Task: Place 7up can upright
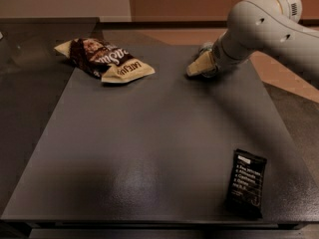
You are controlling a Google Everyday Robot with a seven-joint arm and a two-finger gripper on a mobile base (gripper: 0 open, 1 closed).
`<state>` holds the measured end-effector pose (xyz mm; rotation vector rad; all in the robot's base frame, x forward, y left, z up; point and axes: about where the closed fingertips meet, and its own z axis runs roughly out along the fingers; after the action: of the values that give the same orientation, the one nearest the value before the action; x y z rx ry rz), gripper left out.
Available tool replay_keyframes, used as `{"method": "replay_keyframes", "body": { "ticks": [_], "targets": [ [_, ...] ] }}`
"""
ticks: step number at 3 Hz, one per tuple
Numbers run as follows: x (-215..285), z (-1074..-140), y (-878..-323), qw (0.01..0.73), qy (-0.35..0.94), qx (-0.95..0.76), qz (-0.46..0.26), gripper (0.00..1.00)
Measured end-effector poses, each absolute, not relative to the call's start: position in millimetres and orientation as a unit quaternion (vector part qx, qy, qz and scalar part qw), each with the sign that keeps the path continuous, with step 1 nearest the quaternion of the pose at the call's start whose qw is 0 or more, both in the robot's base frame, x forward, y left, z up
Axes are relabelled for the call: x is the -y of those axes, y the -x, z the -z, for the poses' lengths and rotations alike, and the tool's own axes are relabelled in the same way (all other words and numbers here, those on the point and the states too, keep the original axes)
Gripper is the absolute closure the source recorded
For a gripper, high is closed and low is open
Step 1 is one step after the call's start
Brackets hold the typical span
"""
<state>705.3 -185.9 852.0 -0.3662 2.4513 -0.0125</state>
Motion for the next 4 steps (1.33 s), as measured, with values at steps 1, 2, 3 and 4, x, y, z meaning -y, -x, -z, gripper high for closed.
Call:
{"method": "replay_keyframes", "body": {
  "ticks": [1,2,3,4],
  "targets": [
    [185,-849,-716,0.319,0.136,-0.938,0.005,0.0],
    [182,-849,-723,0.314,0.137,-0.939,0.006,0.12],
    [179,-846,-727,0.304,0.139,-0.942,0.003,0.36],
    [176,-848,-728,0.299,0.142,-0.944,0.0,0.59]
  ]
}}
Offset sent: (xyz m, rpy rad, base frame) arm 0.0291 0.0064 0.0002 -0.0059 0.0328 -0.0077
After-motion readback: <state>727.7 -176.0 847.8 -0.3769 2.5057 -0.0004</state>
